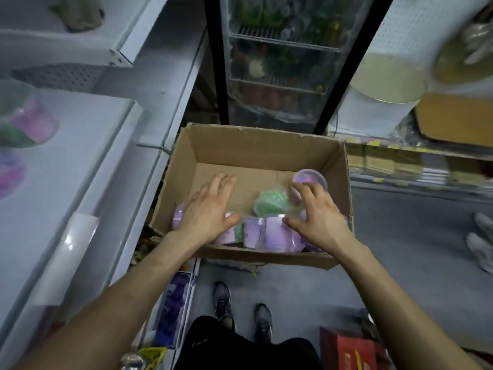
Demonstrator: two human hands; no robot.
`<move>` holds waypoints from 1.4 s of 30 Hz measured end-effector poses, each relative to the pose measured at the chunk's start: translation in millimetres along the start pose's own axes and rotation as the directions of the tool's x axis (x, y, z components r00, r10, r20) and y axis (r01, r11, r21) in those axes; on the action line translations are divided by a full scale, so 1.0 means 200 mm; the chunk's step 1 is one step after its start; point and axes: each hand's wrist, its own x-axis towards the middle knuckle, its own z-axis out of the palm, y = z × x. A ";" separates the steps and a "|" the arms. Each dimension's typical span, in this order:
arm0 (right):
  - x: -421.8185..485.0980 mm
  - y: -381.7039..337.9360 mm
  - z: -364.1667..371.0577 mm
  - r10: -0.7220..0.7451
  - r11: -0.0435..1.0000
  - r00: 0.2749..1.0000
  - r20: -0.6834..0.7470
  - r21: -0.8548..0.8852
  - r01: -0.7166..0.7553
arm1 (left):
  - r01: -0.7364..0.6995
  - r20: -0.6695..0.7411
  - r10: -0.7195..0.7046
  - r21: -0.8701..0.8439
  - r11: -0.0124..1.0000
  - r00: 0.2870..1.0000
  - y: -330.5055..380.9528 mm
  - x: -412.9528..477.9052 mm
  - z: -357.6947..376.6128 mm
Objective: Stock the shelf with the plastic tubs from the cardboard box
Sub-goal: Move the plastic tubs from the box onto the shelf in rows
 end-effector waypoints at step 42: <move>-0.01 0.25 -0.08 0.057 0.984 0.981 0.187 -0.175 -0.023 | -0.685 0.360 0.647 -0.028 0.728 0.672 0.10 0.27 0.19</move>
